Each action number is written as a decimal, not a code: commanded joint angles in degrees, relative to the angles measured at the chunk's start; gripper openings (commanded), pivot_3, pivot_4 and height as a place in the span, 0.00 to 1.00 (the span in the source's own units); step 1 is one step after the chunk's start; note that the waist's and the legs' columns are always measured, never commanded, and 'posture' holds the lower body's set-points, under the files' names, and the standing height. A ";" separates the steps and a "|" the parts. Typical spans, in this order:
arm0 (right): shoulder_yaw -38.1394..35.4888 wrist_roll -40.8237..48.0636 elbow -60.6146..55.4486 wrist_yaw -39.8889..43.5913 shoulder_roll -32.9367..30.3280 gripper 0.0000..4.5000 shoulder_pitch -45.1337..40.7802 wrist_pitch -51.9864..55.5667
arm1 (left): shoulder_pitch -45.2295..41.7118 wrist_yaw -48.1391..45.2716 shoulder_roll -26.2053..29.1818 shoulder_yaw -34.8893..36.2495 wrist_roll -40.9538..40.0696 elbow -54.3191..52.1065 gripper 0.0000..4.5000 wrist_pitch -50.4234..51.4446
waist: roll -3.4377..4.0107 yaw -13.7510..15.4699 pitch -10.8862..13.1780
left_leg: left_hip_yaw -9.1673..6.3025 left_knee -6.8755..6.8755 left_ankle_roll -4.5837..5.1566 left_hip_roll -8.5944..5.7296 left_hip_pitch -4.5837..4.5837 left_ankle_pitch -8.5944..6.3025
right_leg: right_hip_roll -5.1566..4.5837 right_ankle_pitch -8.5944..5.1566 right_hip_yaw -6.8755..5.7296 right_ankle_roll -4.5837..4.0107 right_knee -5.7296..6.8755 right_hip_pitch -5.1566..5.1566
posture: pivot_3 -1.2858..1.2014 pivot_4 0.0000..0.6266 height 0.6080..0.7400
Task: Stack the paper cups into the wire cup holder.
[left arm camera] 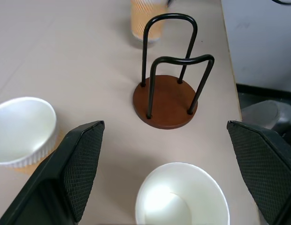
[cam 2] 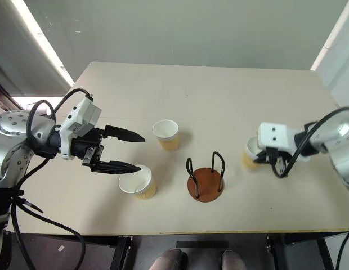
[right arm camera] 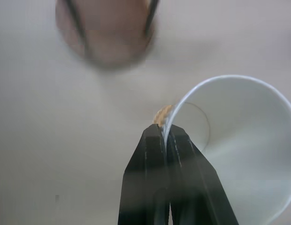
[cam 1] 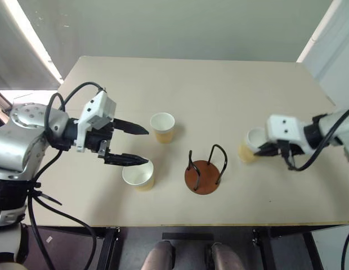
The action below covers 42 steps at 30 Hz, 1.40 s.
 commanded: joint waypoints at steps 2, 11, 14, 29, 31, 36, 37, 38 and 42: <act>-2.61 5.76 -3.11 3.21 -0.16 0.01 -8.13 5.05 | -0.91 -1.62 0.88 2.18 -1.53 -3.35 1.00 -1.20 | 0.00 0.02 0.00 | -0.01 -0.06 0.00 0.00 0.01 0.00 | 0.00 -0.01 -0.01 -0.02 -0.03 0.01 | 0.52 0.24 1.00; 1.13 10.31 -8.61 6.96 2.13 0.01 -17.87 8.74 | -3.77 -2.82 -0.38 -0.08 0.32 -0.88 1.00 -2.04 | 0.00 -0.01 0.00 | -0.03 -0.10 0.00 0.00 0.01 0.00 | 0.00 -0.05 -0.02 -0.08 -0.05 -0.02 | 0.52 0.24 1.00; 2.68 11.24 -11.58 6.36 3.79 0.01 -18.64 9.79 | -4.47 -3.19 -1.06 -0.84 0.87 0.00 1.00 -2.43 | 0.01 -0.04 0.00 | -0.03 -0.10 0.01 0.00 0.00 0.01 | -0.01 -0.05 -0.02 -0.08 -0.05 -0.02 | 0.52 0.24 1.00; 8.70 5.42 -11.10 6.84 6.77 0.01 -17.11 3.46 | -4.78 -3.61 -2.70 -1.67 1.58 1.01 1.00 -2.66 | 0.01 -0.15 0.00 | -0.05 -0.10 0.04 0.01 -0.02 0.02 | -0.01 -0.06 -0.04 -0.10 -0.05 -0.04 | 0.52 0.24 1.00; 8.28 5.98 -12.00 7.25 6.59 0.01 -16.38 3.65 | -4.72 -3.41 -2.71 -1.63 1.53 0.89 1.00 -2.49 | 0.01 -0.15 0.00 | -0.05 -0.10 0.04 0.01 -0.02 0.02 | -0.01 -0.06 -0.04 -0.10 -0.05 -0.03 | 0.52 0.24 1.00; 8.32 6.20 -12.90 7.25 7.09 0.01 -15.60 3.86 | -4.75 -3.07 -2.95 -1.69 1.50 0.76 1.00 -2.35 | 0.01 -0.18 0.00 | -0.04 -0.11 0.03 0.02 -0.02 0.02 | -0.01 -0.06 -0.04 -0.10 -0.04 -0.03 | 0.52 0.24 1.00; 8.74 5.64 -12.73 7.02 7.30 0.01 -15.40 3.46 | -4.80 -2.98 -3.10 -1.78 1.59 0.87 1.00 -2.43 | 0.01 -0.18 0.00 | -0.04 -0.10 0.03 0.02 -0.02 0.02 | -0.01 -0.06 -0.04 -0.10 -0.04 -0.03 | 0.52 0.24 1.00; 9.02 5.25 -12.60 6.88 7.44 0.01 -15.27 3.18 | -4.84 -2.92 -3.21 -1.84 1.65 0.95 1.00 -2.49 | 0.00 -0.18 0.00 | -0.04 -0.10 0.03 0.01 -0.02 0.02 | 0.00 -0.06 -0.04 -0.10 -0.05 -0.03 | 0.52 0.24 1.00; 9.81 3.73 -12.09 5.83 8.41 0.13 -15.19 2.74 | -4.73 -2.65 -3.42 -1.84 1.66 0.92 1.00 -2.47 | 0.01 -0.24 0.00 | -0.04 -0.10 0.03 0.02 -0.01 0.02 | -0.01 -0.06 -0.04 -0.10 -0.04 -0.03 | 0.52 0.24 1.00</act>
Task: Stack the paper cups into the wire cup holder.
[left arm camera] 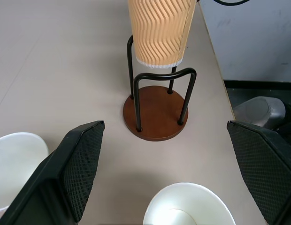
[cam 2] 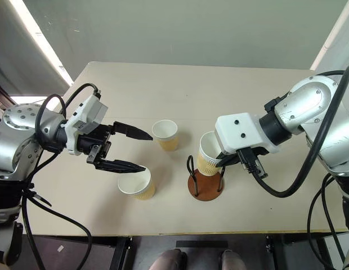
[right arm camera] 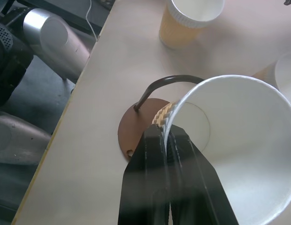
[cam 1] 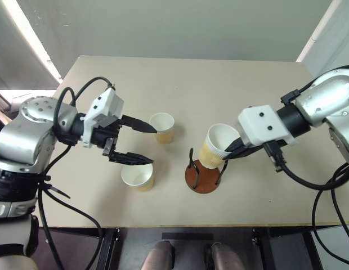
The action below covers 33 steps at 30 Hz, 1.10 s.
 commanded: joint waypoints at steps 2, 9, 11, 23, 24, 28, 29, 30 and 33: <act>-0.24 -0.96 -0.12 -1.59 1.17 0.29 -0.60 -0.31 | -0.17 0.57 -0.03 1.41 -0.39 -1.14 1.00 -0.12 | 0.00 -0.05 0.00 | 0.00 0.00 0.00 0.00 0.00 0.00 | 0.00 0.00 0.00 0.00 0.01 0.00 | 0.52 0.24 1.00; -1.67 -2.77 3.31 -6.74 4.35 0.81 -0.69 -0.15 | -0.36 2.23 -0.06 1.70 -0.89 -1.71 1.00 1.44 | 0.00 -0.09 0.00 | -0.01 0.00 0.01 0.00 0.00 0.00 | 0.00 0.00 -0.01 0.00 -0.01 0.00 | 0.52 0.24 1.00; -3.00 -2.79 4.89 -8.77 4.97 0.81 -0.81 0.54 | -1.33 4.29 -0.74 1.67 -0.32 -1.43 1.00 2.18 | 0.00 -0.07 0.00 | -0.01 0.01 0.01 0.00 0.00 0.00 | 0.00 0.00 -0.01 0.00 -0.01 0.00 | 0.52 0.24 1.00; -18.07 11.50 10.29 -18.23 9.37 0.81 -3.48 19.40 | -10.63 15.71 -5.25 -7.90 21.11 6.90 1.00 -12.24 | 0.00 -0.02 0.00 | -0.01 0.00 0.01 -0.02 -0.03 0.01 | 0.00 0.00 -0.01 0.00 -0.05 -0.01 | 0.52 0.24 1.00; -18.84 12.69 10.25 -18.46 9.26 0.81 -3.43 20.34 | -11.07 15.41 -5.35 -8.73 22.25 7.39 1.00 -12.71 | 0.00 0.00 0.00 | -0.03 -0.01 0.01 -0.03 -0.03 0.01 | 0.00 0.00 -0.02 0.00 -0.10 -0.01 | 0.52 0.24 1.00; -20.80 16.76 9.59 -19.85 9.17 0.81 -3.32 23.82 | -12.17 13.99 -5.43 -11.88 27.26 9.56 1.00 -17.29 | 0.00 -0.04 0.00 | -0.04 -0.09 0.00 -0.03 -0.04 0.01 | 0.00 0.00 -0.02 0.00 -0.15 -0.03 | 0.52 0.24 1.00; -20.97 17.49 9.40 -20.23 9.09 0.81 -3.32 24.29 | -12.44 13.57 -5.52 -12.56 28.16 9.87 1.00 -17.83 | 0.00 -0.04 0.00 | -0.04 -0.11 0.00 -0.02 -0.04 0.01 | 0.00 0.00 -0.02 0.00 -0.15 -0.04 | 0.52 0.24 1.00; -21.18 18.26 9.29 -20.64 9.07 0.81 -3.34 24.80 | -12.72 13.16 -5.67 -13.07 28.76 10.12 1.00 -18.33 | 0.00 -0.03 0.00 | -0.04 -0.12 -0.01 -0.02 -0.04 0.01 | 0.00 0.00 -0.02 0.00 -0.14 -0.05 | 0.52 0.24 1.00; -21.90 20.72 9.02 -21.50 9.07 0.81 -3.27 25.74 | -13.64 12.51 -6.49 -14.27 30.72 11.34 1.00 -19.96 | 0.00 0.00 0.00 | -0.04 -0.11 -0.01 -0.04 -0.09 0.02 | 0.00 0.00 -0.02 0.00 -0.16 -0.07 | 0.52 0.24 1.00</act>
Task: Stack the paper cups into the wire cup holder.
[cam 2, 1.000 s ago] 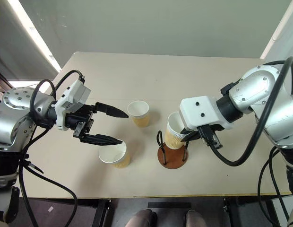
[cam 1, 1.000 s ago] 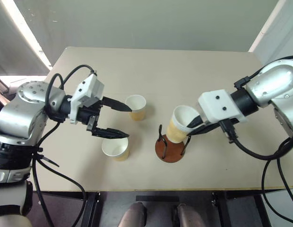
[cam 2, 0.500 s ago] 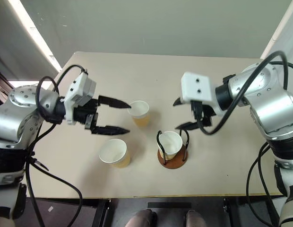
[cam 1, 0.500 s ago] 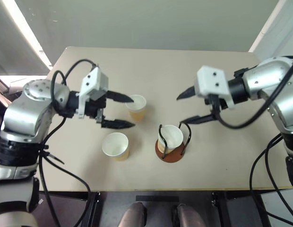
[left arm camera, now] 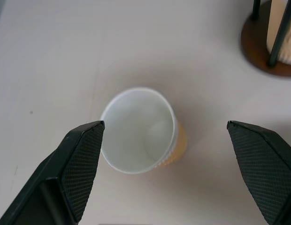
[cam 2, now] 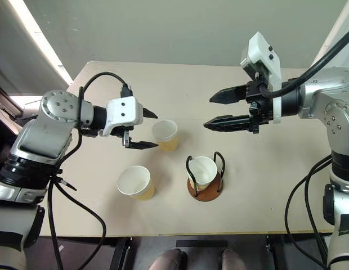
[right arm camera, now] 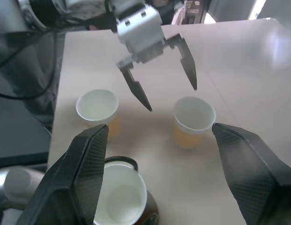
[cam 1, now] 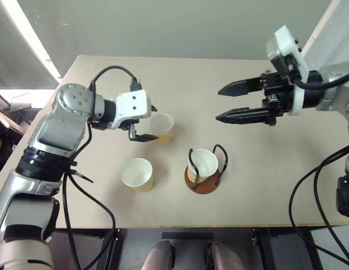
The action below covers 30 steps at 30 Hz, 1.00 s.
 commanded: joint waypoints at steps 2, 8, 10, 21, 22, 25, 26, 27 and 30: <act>-2.99 3.74 -1.92 -0.83 -0.85 0.81 -0.65 0.38 | -2.87 -0.32 -0.94 -0.80 3.81 2.10 1.00 -3.81 | 0.00 0.03 0.00 | 0.00 0.01 0.00 0.00 -0.01 0.00 | 0.00 0.00 0.00 0.00 0.00 0.00 | 0.52 0.24 1.00; -4.37 6.10 -3.73 -0.14 -1.70 0.81 2.25 -3.30 | -4.35 0.79 -3.81 -2.21 8.10 7.06 1.00 -7.82 | 0.00 0.07 0.00 | -0.01 0.02 0.00 0.00 -0.02 0.00 | -0.01 0.00 0.00 0.00 0.02 -0.01 | 0.52 0.24 1.00; -5.01 6.46 -4.50 0.24 -2.24 0.81 3.94 -5.21 | -4.46 0.20 -4.38 -2.52 8.90 8.17 1.00 -8.79 | 0.00 0.08 0.00 | -0.01 0.03 0.00 0.00 -0.05 0.00 | -0.01 0.00 0.00 0.01 0.02 -0.03 | 0.52 0.24 1.00; -5.28 8.17 -5.62 -0.84 -4.71 0.81 7.38 -7.67 | -5.53 -1.46 -7.41 -3.64 11.53 14.22 1.00 -13.30 | 0.00 0.13 0.00 | 0.00 0.07 0.00 0.01 -0.11 0.00 | 0.00 0.01 0.00 0.01 0.08 -0.09 | 0.52 0.24 1.00; -5.23 8.31 -5.61 -0.93 -4.85 0.81 7.47 -7.70 | -5.80 -1.15 -8.09 -3.80 11.91 15.34 1.00 -13.84 | 0.00 0.18 0.00 | 0.00 0.07 0.00 0.01 -0.11 0.00 | -0.01 0.01 0.00 0.01 0.08 -0.09 | 0.52 0.24 1.00; -5.05 8.60 -5.69 -1.37 -5.16 0.81 7.64 -7.89 | -6.26 -0.70 -9.34 -4.07 12.95 18.07 1.00 -15.53 | 0.00 0.32 0.00 | 0.00 0.10 0.00 0.01 -0.12 0.00 | -0.01 0.01 -0.01 0.01 0.08 -0.09 | 0.52 0.24 1.00; -5.04 8.69 -5.76 -1.53 -5.24 0.81 7.74 -8.00 | -6.34 -0.57 -9.59 -4.16 13.31 18.98 1.00 -16.30 | 0.00 0.32 0.00 | 0.00 0.10 0.00 0.00 -0.12 0.00 | -0.01 0.01 -0.01 0.02 0.09 -0.09 | 0.52 0.24 1.00; -5.09 8.76 -5.89 -1.71 -5.27 0.81 7.85 -8.11 | -6.39 -0.49 -9.79 -4.20 13.55 19.71 1.00 -16.92 | 0.00 0.33 0.00 | 0.01 0.11 0.00 0.00 -0.13 0.00 | -0.01 0.01 0.00 0.02 0.09 -0.10 | 0.52 0.24 1.00; -5.52 8.68 -6.14 -1.92 -5.18 0.81 8.53 -9.50 | -6.73 -0.55 -10.51 -4.12 13.87 21.60 1.00 -18.47 | 0.00 0.34 0.00 | 0.01 0.10 0.00 0.01 -0.14 0.00 | 0.00 0.01 0.00 0.02 0.10 -0.13 | 0.52 0.24 1.00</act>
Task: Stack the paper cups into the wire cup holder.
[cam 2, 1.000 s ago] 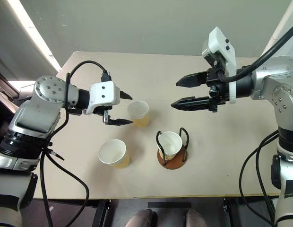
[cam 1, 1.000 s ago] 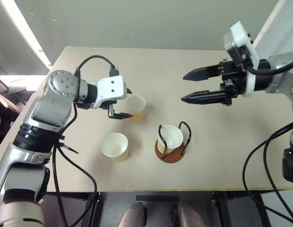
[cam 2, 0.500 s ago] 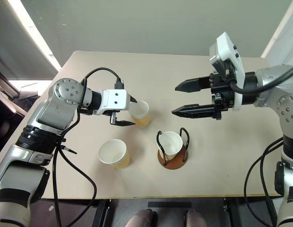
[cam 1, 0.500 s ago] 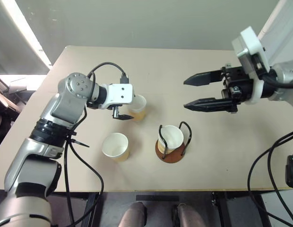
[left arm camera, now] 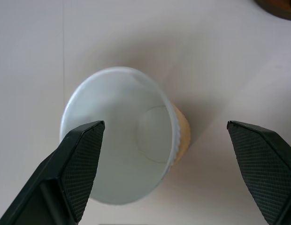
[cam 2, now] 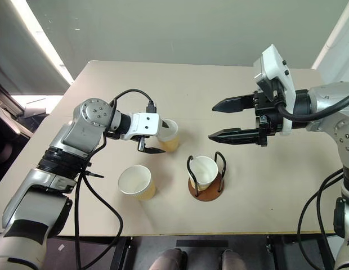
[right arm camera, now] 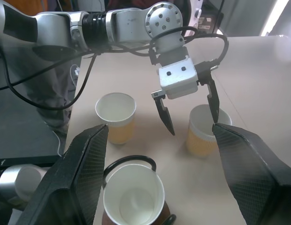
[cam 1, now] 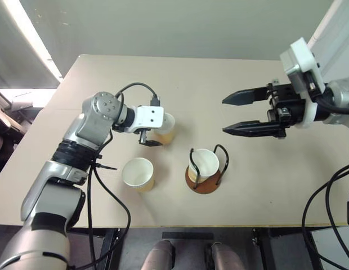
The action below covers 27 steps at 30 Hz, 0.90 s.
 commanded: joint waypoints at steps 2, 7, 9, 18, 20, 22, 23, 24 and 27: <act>-3.12 0.73 -1.71 -0.09 -0.76 0.81 0.98 -3.50 | -2.39 0.00 -1.05 0.63 0.32 2.07 0.91 -2.78 | 0.00 0.05 0.00 | 0.00 0.01 0.00 0.00 0.00 0.00 | 0.00 0.00 0.00 0.00 0.02 0.00 | 0.52 0.24 1.00; -4.25 0.32 -2.04 2.89 -1.93 0.81 4.43 -8.84 | -3.46 -2.09 -1.67 0.95 -0.42 3.35 0.55 -4.55 | 0.00 0.38 0.00 | -0.01 0.15 0.01 -0.02 -0.11 -0.01 | 0.00 0.01 -0.01 0.02 0.02 -0.04 | 0.52 0.24 1.00; -4.36 0.24 -1.58 4.04 -2.80 0.81 5.28 -9.88 | -4.11 -3.24 -1.98 1.59 -1.57 2.97 0.38 -4.21 | 0.00 0.43 0.00 | -0.01 0.17 0.01 -0.03 -0.15 -0.01 | 0.00 0.01 -0.01 0.02 0.02 -0.06 | 0.52 0.24 1.00; -4.85 0.23 -0.73 6.91 -5.68 0.81 7.91 -13.34 | -6.51 -11.97 0.46 4.41 -8.17 -2.60 0.01 1.14 | 0.00 0.49 0.00 | 0.00 0.25 0.01 -0.02 -0.21 -0.01 | 0.00 0.02 -0.02 0.04 0.09 -0.09 | 0.52 0.24 1.00; -5.02 0.14 -0.62 6.82 -5.98 0.81 8.53 -13.77 | -7.26 -14.24 1.64 5.04 -9.51 -3.69 0.01 2.52 | 0.00 0.49 0.00 | 0.01 0.26 0.01 -0.02 -0.22 -0.01 | 0.01 0.02 -0.02 0.04 0.09 -0.10 | 0.52 0.24 1.00; -5.38 0.65 -0.66 7.07 -6.45 0.81 9.10 -13.69 | -8.01 -16.93 2.53 5.52 -11.53 -5.11 0.01 4.85 | 0.00 0.49 0.00 | 0.00 0.28 0.02 -0.02 -0.22 -0.01 | 0.01 0.02 -0.02 0.04 0.09 -0.10 | 0.52 0.24 1.00; -5.65 0.93 -0.73 7.19 -6.70 0.81 9.34 -13.66 | -8.45 -17.80 2.73 5.72 -12.30 -5.73 0.01 5.72 | 0.00 0.50 0.00 | 0.00 0.29 0.02 -0.02 -0.23 -0.01 | 0.01 0.02 -0.02 0.04 0.09 -0.10 | 0.52 0.24 1.00; -6.08 1.28 -0.74 7.85 -7.50 0.81 9.91 -13.41 | -9.36 -18.54 2.92 5.69 -13.82 -6.53 0.01 7.33 | 0.00 0.55 0.00 | 0.00 0.30 0.02 -0.02 -0.25 -0.01 | 0.00 0.03 -0.02 0.05 0.09 -0.11 | 0.52 0.24 1.00; -7.61 2.16 -0.70 9.93 -10.37 0.81 11.80 -12.64 | -12.18 -19.09 3.00 5.38 -18.95 -9.18 0.01 12.57 | 0.00 0.90 0.00 | -0.04 0.43 0.06 -0.02 -0.38 -0.03 | 0.00 0.05 -0.07 0.09 0.08 -0.13 | 0.52 0.24 1.00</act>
